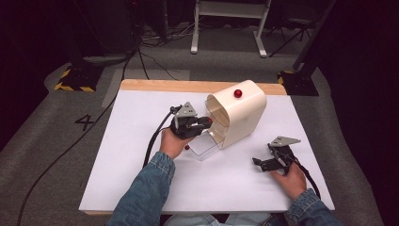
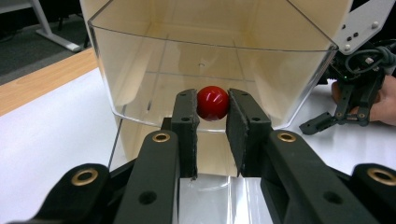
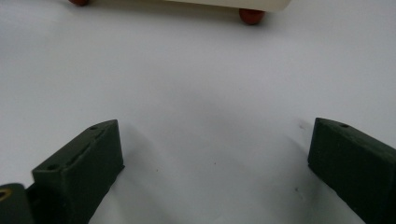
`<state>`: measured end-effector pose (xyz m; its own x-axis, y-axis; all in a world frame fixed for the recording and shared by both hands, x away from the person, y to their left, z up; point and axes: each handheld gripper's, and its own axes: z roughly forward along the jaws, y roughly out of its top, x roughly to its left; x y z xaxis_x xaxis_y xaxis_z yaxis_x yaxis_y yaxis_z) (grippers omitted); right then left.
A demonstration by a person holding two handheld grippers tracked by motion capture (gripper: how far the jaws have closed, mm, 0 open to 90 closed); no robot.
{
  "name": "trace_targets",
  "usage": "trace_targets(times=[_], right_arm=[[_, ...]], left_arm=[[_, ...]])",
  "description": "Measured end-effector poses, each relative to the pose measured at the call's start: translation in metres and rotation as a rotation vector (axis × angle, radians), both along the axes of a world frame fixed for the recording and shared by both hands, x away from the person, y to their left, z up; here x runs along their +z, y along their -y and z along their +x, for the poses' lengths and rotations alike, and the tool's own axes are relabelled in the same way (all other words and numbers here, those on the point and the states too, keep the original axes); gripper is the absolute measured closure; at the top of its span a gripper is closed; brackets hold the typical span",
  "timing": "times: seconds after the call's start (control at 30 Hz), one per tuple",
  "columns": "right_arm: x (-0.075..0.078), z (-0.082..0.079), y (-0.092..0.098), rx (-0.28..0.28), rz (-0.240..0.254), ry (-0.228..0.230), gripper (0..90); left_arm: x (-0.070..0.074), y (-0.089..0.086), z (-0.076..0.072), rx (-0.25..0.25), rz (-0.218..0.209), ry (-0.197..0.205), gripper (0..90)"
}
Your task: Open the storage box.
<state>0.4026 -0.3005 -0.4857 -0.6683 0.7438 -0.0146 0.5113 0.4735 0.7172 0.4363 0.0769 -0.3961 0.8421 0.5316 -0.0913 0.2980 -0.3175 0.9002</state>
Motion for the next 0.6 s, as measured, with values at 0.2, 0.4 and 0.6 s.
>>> trace_targets(times=[0.2,0.4,0.6], right_arm=[[0.0,0.0,0.0,0.0,0.0,0.0,3.3],[0.0,0.0,0.0,0.0,0.0,0.0,3.2],[0.0,0.0,0.0,0.0,0.0,0.0,3.3]], left_arm=[[0.002,-0.011,-0.01,0.009,-0.002,-0.001,73.9],[0.005,-0.021,-0.018,0.014,-0.002,0.004,73.9],[0.005,-0.032,-0.027,0.025,-0.007,0.007,73.9]])
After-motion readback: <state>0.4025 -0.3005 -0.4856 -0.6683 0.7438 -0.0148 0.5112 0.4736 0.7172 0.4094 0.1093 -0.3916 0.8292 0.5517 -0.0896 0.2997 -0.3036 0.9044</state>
